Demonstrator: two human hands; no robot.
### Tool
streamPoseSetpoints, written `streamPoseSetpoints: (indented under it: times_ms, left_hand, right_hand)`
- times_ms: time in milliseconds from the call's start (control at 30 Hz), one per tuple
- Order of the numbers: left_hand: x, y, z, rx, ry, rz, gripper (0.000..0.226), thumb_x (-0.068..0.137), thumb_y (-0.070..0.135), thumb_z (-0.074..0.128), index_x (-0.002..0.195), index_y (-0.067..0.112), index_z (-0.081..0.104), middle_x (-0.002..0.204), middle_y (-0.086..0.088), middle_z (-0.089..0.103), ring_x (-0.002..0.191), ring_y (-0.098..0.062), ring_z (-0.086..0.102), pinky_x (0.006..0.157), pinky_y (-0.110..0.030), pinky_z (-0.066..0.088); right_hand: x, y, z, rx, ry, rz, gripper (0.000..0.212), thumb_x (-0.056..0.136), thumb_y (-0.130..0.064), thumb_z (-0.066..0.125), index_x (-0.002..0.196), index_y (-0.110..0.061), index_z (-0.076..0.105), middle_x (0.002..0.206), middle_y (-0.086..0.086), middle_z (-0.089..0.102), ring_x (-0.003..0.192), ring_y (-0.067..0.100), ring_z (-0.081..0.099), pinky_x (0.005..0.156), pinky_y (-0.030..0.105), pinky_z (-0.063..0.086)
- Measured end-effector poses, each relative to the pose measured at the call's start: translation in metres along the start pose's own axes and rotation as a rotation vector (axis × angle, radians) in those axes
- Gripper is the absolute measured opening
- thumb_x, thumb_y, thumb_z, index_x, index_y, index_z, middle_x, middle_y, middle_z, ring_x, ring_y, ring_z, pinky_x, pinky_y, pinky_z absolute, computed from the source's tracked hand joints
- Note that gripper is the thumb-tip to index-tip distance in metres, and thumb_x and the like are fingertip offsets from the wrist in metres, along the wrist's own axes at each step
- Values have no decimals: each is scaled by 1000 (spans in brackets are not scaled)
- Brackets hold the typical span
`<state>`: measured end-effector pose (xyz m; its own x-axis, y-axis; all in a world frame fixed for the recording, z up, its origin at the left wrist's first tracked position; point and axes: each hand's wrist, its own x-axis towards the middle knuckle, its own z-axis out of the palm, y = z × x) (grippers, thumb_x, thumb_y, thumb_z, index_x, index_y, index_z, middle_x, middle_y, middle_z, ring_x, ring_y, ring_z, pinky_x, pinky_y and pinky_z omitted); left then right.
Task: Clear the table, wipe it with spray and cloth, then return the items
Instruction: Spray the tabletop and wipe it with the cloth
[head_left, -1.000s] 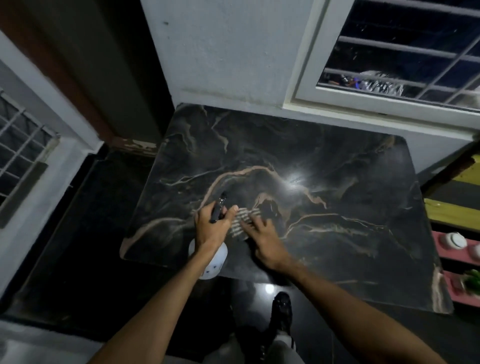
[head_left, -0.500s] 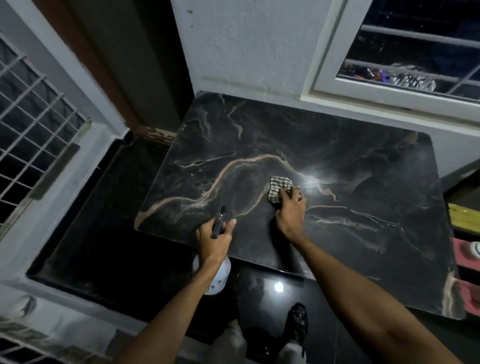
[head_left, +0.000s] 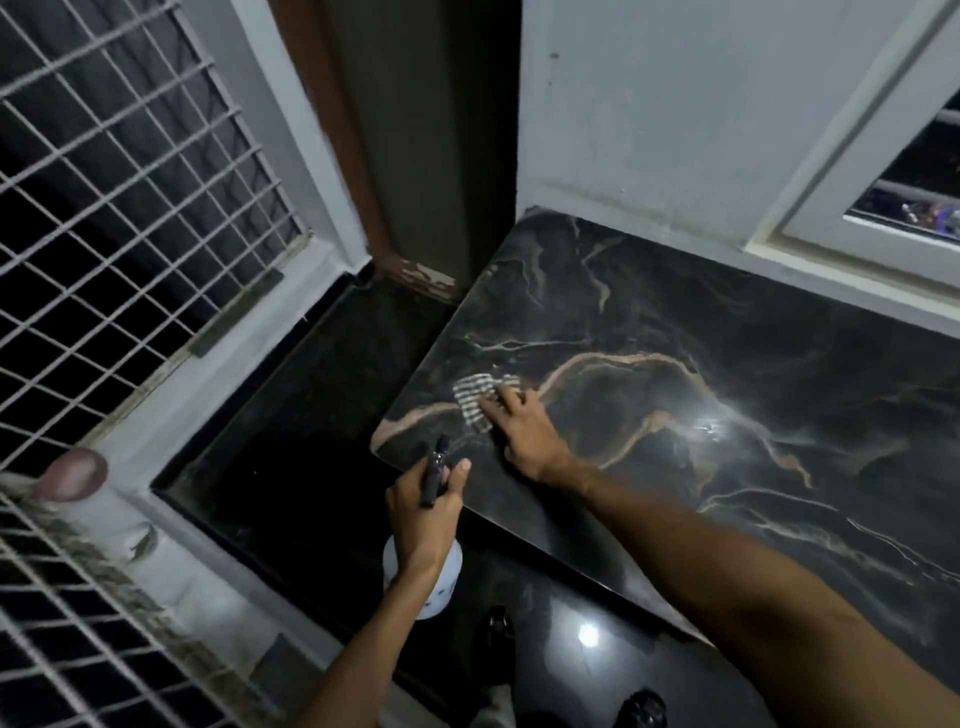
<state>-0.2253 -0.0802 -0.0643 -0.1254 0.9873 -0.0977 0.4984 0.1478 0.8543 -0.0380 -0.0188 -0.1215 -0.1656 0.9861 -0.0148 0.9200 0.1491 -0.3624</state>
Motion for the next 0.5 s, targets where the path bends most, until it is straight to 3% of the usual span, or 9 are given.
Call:
streamPoseSetpoints:
  times_ms: [33, 133, 167, 267, 300, 333, 400, 467, 500]
  left_hand:
    - [7, -3, -3, 7, 6, 23, 50, 86, 30, 79, 51, 28, 45, 47, 6, 50, 51, -15, 53, 60, -33, 46]
    - [19, -10, -13, -19, 30, 29, 45, 86, 29, 79, 53, 21, 49, 48, 5, 54, 49, -9, 53, 58, -30, 45]
    - [21, -10, -16, -35, 42, 27, 43, 86, 29, 79, 55, 19, 51, 50, 5, 56, 50, -9, 56, 58, -30, 45]
    - [16, -13, -26, -12, 46, 32, 33, 88, 28, 78, 63, 16, 61, 59, 4, 64, 59, -9, 62, 64, -27, 47]
    - [13, -15, -28, -4, 46, 30, 27, 88, 27, 78, 68, 15, 65, 65, 5, 68, 62, -7, 63, 66, -24, 48]
    - [6, -17, -27, -5, 30, 30, 24, 89, 26, 77, 71, 14, 67, 67, 4, 69, 63, -4, 63, 66, -18, 47]
    - [-10, -18, -20, -28, -12, 33, 32, 89, 26, 78, 65, 13, 60, 61, 3, 64, 60, -6, 61, 60, -8, 41]
    - [-25, -17, -10, -30, -58, 43, 38, 89, 25, 78, 62, 12, 55, 57, 1, 59, 58, -10, 59, 56, -11, 40]
    - [-36, -16, 0, -26, -93, 54, 38, 88, 24, 79, 61, 12, 54, 56, 1, 58, 57, -11, 59, 56, -12, 40]
  right_hand:
    - [19, 0, 0, -26, -26, -32, 71, 77, -12, 55, 147, -19, 40, 154, 17, 28, 112, 40, 40, 97, 48, 41]
    - [63, -7, -9, 57, 94, 455, 61, 80, -14, 60, 140, -17, 46, 153, 17, 29, 114, 46, 40, 99, 50, 38]
    - [64, -21, -8, 69, 86, 479, 61, 80, -14, 61, 139, -16, 46, 152, 18, 29, 115, 47, 41, 100, 50, 37]
    - [17, -62, 17, -1, -90, -18, 72, 77, -13, 58, 146, -17, 41, 155, 17, 29, 115, 42, 41, 100, 46, 36]
    - [-8, -66, 24, -1, -110, -100, 77, 73, -12, 58, 148, -20, 39, 156, 14, 28, 115, 39, 41, 99, 45, 38]
    - [-35, -61, 25, 20, -106, -62, 81, 70, -11, 57, 148, -22, 38, 157, 12, 28, 113, 37, 41, 97, 44, 40]
    - [-82, -35, 23, 73, 63, 265, 83, 66, -7, 57, 146, -23, 41, 156, 10, 29, 107, 35, 42, 93, 43, 44]
    - [-120, -19, 11, 167, 187, 640, 84, 64, -4, 55, 145, -20, 42, 156, 13, 26, 107, 38, 41, 94, 46, 44]
    - [-138, -17, 7, 178, 219, 718, 85, 64, -2, 55, 146, -18, 40, 157, 16, 24, 109, 40, 39, 96, 47, 42]
